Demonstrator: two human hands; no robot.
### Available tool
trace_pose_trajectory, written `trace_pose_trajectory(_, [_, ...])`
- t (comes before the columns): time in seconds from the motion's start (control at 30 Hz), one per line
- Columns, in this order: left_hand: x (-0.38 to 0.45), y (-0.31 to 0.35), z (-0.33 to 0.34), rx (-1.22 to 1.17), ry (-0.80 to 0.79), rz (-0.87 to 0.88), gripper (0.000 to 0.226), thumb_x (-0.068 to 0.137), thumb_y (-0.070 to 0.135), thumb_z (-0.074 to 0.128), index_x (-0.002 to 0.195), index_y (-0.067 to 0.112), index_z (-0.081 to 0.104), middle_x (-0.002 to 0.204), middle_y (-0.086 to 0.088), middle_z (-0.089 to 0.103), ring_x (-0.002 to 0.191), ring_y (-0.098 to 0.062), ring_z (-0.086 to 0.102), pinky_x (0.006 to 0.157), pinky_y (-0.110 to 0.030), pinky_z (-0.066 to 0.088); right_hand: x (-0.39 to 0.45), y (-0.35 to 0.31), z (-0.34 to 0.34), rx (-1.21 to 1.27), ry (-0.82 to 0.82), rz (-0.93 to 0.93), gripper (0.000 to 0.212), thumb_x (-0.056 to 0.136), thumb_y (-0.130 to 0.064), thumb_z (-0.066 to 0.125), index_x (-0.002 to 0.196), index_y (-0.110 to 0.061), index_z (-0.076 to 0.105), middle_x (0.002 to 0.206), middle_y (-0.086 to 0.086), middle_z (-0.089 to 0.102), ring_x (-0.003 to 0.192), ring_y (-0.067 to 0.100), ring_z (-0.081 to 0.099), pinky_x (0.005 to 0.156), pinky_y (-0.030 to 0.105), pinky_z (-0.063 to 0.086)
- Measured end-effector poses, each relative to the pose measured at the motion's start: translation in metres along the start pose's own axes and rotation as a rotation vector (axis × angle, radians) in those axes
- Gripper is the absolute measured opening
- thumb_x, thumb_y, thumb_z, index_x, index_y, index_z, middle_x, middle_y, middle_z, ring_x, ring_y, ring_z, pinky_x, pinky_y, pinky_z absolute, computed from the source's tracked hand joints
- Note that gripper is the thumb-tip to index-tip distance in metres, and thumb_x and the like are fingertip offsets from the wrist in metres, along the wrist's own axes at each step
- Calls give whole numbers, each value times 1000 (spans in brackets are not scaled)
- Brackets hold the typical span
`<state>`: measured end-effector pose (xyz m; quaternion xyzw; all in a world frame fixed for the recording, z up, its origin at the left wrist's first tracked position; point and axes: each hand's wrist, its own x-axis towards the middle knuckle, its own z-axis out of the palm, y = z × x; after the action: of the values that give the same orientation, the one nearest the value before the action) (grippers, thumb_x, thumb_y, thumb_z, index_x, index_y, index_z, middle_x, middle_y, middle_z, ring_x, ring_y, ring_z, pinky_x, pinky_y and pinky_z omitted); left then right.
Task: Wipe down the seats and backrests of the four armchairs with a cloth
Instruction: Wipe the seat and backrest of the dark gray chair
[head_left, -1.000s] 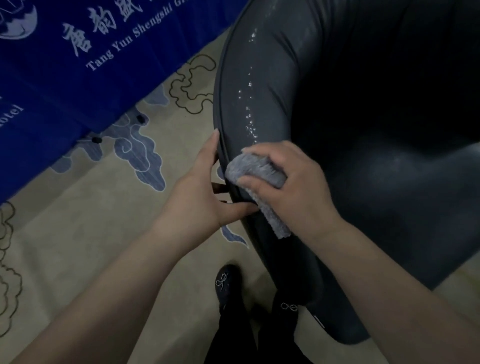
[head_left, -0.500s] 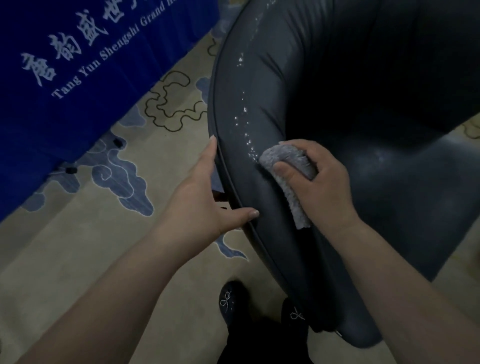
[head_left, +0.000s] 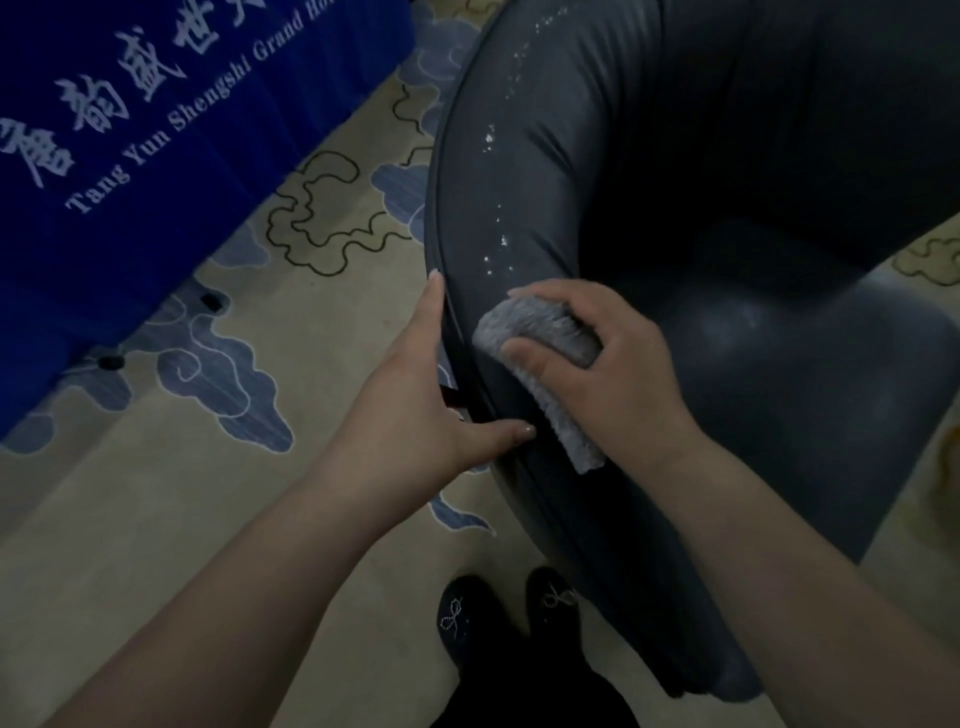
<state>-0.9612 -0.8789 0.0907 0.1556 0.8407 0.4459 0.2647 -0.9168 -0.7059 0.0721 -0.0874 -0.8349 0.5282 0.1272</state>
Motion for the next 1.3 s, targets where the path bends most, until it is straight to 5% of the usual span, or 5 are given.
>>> trace_pose_trajectory(0.33, [10,0,-4,28,30,23,126,56,44,87,148,47,1,142,34,32,122,-1,49,83,-4,40,9,1,0,19,16,-42,30,76,-41,72,104,-34,62,104,-16,66,99,1,61,83,11,44])
trace_pose_trajectory(0.53, [8,5,-6,2,20,2,126,57,40,88,146,53,0,125,49,30,120,-1,51,95,-26,49,25,14,-18,21,117,65,21,79,-28,74,97,-31,63,90,-22,64,87,-5,60,77,10,44])
trace_pose_trajectory(0.73, [16,6,-2,-79,33,-18,127,57,33,88,148,49,2,108,52,42,97,14,55,69,-5,47,38,-1,5,-57,10,-34,34,75,-41,74,106,-31,63,104,-10,64,98,2,60,87,18,46])
trace_pose_trajectory(1.07, [28,10,-9,-40,54,-19,125,57,36,88,145,53,2,107,58,36,105,26,44,68,5,38,51,-1,7,-72,-20,-70,33,74,-44,73,104,-33,64,100,-12,63,95,3,60,84,20,48])
trace_pose_trajectory(1.3, [34,14,-13,-16,36,-46,128,52,45,86,146,53,-1,120,55,31,115,12,48,82,-3,45,67,6,-3,-31,61,-19,28,75,-39,74,100,-32,64,100,-11,65,94,1,60,85,19,48])
